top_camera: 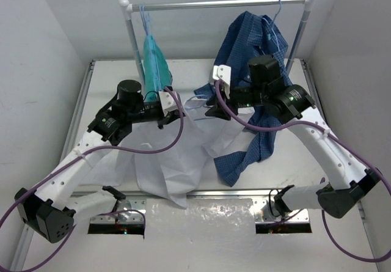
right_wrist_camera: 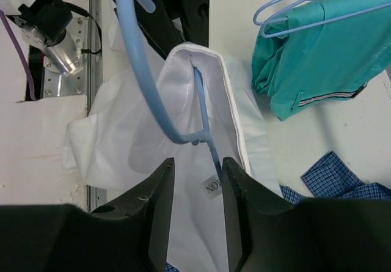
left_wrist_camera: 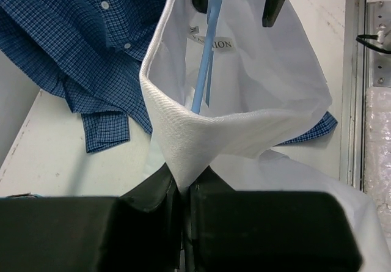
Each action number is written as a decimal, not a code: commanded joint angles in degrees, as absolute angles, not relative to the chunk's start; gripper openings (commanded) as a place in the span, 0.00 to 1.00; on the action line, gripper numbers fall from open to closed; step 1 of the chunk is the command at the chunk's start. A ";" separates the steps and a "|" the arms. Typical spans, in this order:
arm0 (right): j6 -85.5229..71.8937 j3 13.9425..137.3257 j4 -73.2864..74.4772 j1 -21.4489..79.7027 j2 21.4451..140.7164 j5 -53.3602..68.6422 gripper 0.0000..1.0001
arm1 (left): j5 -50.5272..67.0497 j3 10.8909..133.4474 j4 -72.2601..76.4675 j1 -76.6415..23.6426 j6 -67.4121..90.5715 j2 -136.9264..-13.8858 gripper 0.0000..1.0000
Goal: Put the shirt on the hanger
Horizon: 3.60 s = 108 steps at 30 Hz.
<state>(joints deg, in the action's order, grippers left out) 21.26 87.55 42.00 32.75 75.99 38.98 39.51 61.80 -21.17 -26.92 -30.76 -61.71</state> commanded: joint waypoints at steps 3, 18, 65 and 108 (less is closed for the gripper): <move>21.27 85.87 36.48 32.70 78.13 38.50 0.38 | 43.77 62.40 -16.79 -26.63 -29.18 -60.03 0.00; 18.90 76.73 31.63 31.29 72.60 39.37 0.00 | 45.26 63.10 -16.78 -19.87 -25.57 -62.84 0.00; 1.50 125.67 68.65 16.70 89.09 -0.26 0.00 | 38.15 58.80 -13.81 -17.49 -21.45 -56.25 0.94; -3.96 114.09 32.71 15.29 98.10 -13.27 0.14 | 33.13 52.65 -14.06 -17.40 -22.06 -49.75 0.94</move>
<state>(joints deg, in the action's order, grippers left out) -4.62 116.95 35.03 15.55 103.63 -13.45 33.21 53.36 -15.66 -17.32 -22.00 -51.27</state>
